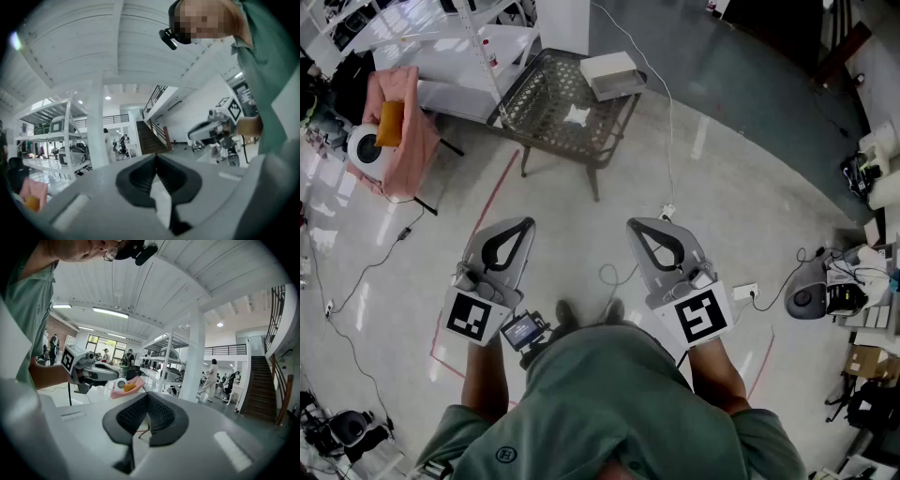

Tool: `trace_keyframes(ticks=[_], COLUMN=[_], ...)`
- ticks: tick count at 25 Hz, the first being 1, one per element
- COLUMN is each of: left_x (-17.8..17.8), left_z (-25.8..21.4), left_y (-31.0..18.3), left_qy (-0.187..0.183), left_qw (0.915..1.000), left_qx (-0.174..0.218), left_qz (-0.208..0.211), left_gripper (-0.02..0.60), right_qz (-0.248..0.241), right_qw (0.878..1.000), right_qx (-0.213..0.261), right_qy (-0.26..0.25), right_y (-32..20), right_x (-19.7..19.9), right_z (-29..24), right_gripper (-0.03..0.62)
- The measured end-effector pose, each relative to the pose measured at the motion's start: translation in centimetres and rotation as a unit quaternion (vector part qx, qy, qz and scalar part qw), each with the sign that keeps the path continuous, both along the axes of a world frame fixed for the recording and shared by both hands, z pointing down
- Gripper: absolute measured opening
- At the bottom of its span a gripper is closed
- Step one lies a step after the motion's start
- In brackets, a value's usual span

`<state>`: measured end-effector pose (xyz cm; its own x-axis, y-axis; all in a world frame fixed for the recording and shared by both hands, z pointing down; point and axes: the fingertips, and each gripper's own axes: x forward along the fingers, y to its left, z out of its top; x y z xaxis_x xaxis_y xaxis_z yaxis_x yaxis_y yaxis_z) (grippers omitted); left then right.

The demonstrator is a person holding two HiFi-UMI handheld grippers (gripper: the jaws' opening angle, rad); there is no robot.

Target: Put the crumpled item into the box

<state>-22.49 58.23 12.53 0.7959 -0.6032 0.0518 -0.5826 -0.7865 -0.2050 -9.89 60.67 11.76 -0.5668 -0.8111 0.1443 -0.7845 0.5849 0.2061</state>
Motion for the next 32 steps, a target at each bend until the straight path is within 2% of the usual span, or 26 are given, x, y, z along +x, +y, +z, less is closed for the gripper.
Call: trace_keyframes(ticks=[17, 25, 32], left_x=[-3.2, -6.4, -8.6], left_z=[0.6, 1.2, 1.5], left_y=[-1.0, -1.9, -2.8], left_qy=[0.001, 0.004, 0.011], left_qw=[0.9997, 0.9990, 0.9978], left_qx=[-0.004, -0.007, -0.004], left_qz=[0.026, 0.045, 0.066], left_gripper=[0.004, 0.004, 0.003], right_qz=[0.024, 0.053, 0.069], right_qw=[1.000, 0.998, 0.997], right_qx=[-0.005, -0.008, -0.006], right_qy=[0.002, -0.035, -0.040], right_y=[-1.0, -1.8, -2.4], right_x=[-3.5, -6.3, -8.9], right_z=[0.5, 0.5, 0.6], right_gripper=[0.005, 0.006, 0.006])
